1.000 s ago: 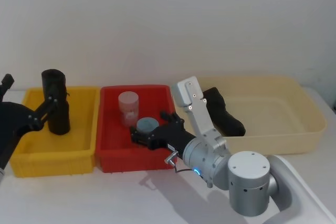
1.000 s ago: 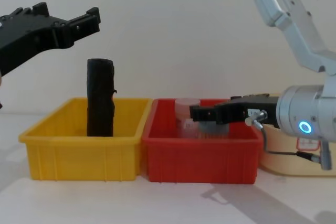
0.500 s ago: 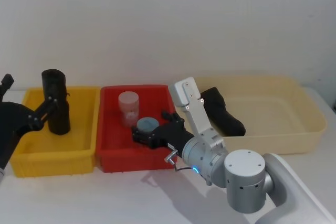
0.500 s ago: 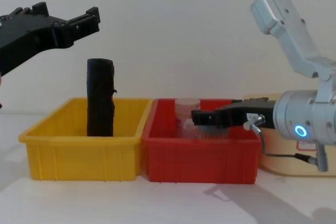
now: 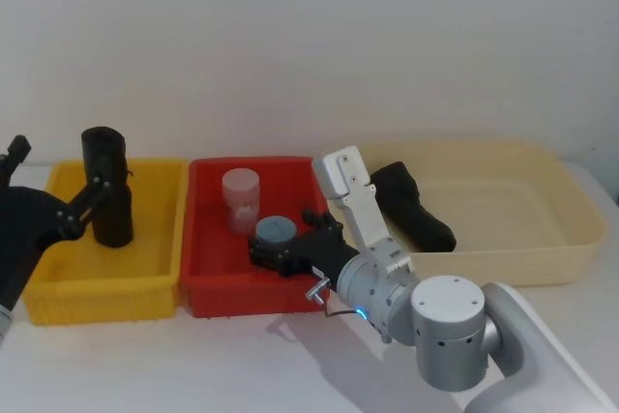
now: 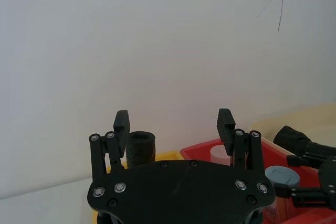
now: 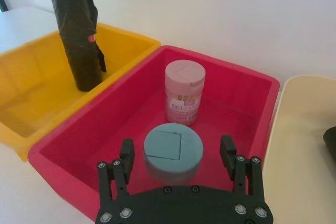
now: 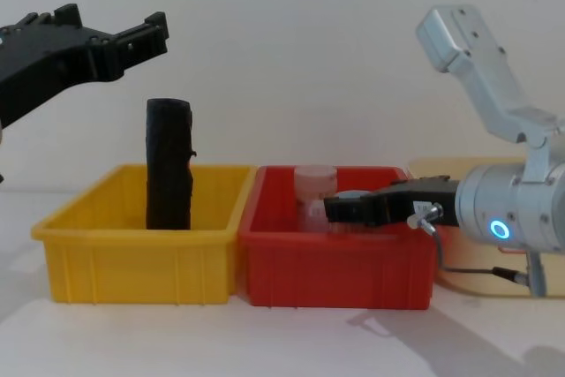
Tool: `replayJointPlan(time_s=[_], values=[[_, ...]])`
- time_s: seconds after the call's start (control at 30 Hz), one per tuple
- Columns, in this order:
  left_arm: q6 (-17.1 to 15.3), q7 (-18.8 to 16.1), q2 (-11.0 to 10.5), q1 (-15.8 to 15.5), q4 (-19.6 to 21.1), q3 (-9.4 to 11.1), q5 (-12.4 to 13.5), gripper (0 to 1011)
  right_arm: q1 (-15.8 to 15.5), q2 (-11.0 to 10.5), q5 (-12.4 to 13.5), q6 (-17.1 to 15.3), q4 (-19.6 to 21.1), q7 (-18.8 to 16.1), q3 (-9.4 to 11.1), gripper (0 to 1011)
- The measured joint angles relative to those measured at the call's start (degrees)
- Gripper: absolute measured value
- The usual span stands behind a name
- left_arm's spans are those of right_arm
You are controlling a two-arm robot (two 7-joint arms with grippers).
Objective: Pick up the garbage bag with the one hand and transfer it to the other hand.
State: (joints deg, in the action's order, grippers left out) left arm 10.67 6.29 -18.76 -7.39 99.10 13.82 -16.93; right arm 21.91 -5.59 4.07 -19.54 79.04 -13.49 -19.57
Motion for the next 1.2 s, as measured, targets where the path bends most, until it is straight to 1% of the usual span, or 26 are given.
replayJointPlan(time_s=[0.37,0.5,0.57,0.6,0.67,0.77,0.83,1.03,1.2], values=[[0.0,0.0,0.0,0.0,0.0,0.0,0.0,1002,0.6,0.6,-0.2,-0.6,-1.5,-0.2,0.0,995],[0.0,0.0,0.0,0.0,0.0,0.0,0.0,1002,0.7,0.9,-0.3,-0.8,-1.8,-0.2,0.1,888],[0.0,0.0,0.0,0.0,0.0,0.0,0.0,1002,0.7,1.0,-0.4,-0.9,-1.9,-0.1,0.1,872],[0.0,0.0,0.0,0.0,0.0,0.0,0.0,1002,0.8,1.1,-0.4,-1.0,-2.0,0.0,0.1,822],[0.0,0.0,0.0,0.0,0.0,0.0,0.0,1001,0.8,1.2,-0.5,-1.1,-2.1,0.1,0.2,791],[0.0,0.0,0.0,0.0,0.0,0.0,0.0,1001,0.8,1.5,-0.6,-1.2,-2.1,0.3,0.4,680],[0.0,0.0,0.0,0.0,0.0,0.0,0.0,1002,0.8,1.5,-0.7,-1.3,-2.1,0.4,0.5,665],[0.0,0.0,0.0,0.0,0.0,0.0,0.0,1001,0.8,1.8,-0.5,-1.5,-1.7,0.4,1.1,665],[0.0,0.0,0.0,0.0,0.0,0.0,0.0,1001,0.6,2.0,0.5,-1.7,0.0,0.4,2.0,666]])
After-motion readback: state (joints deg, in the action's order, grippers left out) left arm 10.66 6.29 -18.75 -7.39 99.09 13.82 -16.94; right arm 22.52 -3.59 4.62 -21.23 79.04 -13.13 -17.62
